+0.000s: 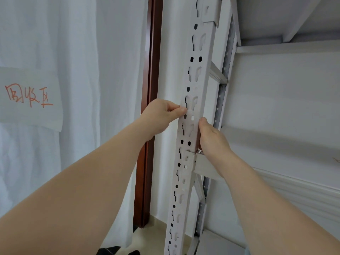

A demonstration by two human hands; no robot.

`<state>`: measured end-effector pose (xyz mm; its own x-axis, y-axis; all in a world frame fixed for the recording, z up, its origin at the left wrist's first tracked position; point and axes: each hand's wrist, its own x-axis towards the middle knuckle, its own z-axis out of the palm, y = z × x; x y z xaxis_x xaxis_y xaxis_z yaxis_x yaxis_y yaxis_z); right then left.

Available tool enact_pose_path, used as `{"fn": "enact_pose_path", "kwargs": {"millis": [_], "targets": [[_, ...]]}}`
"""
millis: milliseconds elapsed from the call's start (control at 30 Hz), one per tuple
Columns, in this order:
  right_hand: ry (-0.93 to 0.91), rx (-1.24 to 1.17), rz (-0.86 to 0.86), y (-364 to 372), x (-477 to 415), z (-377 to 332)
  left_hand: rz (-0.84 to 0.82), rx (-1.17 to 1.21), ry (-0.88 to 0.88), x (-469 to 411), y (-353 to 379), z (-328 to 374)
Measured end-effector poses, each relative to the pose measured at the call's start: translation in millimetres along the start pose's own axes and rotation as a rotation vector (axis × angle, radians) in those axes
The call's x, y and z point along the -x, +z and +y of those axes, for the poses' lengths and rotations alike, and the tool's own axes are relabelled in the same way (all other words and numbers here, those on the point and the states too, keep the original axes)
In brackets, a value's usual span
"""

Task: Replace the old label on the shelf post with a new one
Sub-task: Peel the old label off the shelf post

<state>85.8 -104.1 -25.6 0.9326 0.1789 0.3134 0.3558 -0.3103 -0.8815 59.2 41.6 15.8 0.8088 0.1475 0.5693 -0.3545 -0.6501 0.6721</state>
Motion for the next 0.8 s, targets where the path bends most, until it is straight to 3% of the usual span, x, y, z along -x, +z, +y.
{"fn": "enact_pose_path", "kwargs": {"millis": [800], "targets": [[-0.013, 0.036, -0.025, -1, -5, 5, -0.082, -0.041, 0.008, -7, -7, -5]]}}
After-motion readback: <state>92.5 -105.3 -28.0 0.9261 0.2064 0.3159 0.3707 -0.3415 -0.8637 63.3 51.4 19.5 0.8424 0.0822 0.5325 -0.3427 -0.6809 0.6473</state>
